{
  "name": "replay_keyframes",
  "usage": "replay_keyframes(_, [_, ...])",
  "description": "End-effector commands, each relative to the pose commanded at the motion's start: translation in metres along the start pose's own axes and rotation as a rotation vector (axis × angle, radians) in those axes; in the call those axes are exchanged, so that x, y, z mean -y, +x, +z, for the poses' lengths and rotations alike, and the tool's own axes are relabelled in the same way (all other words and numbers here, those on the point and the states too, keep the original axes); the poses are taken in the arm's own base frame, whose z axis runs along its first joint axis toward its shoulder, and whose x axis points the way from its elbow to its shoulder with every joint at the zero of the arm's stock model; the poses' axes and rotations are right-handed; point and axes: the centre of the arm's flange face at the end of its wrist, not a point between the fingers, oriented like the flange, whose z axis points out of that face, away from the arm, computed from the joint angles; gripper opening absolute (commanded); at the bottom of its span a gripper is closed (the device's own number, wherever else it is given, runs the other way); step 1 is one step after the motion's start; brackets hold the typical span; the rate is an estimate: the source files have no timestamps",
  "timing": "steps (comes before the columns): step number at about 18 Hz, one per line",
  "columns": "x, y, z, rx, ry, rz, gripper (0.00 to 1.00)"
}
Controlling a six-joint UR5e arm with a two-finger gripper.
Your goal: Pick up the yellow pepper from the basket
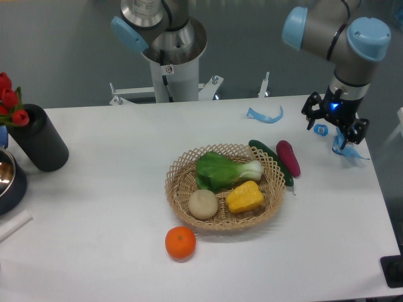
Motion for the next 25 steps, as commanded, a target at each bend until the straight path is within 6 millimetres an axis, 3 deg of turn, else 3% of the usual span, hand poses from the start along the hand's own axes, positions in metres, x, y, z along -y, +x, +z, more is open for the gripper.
replay_keyframes(10, [-0.001, 0.003, 0.005, -0.002, 0.020, -0.023, 1.00])
replay_keyframes(15, [0.008, 0.003, 0.008, -0.009, 0.023, -0.067, 1.00])
replay_keyframes(25, [0.089, 0.017, 0.015, -0.026, 0.036, -0.036, 1.00])
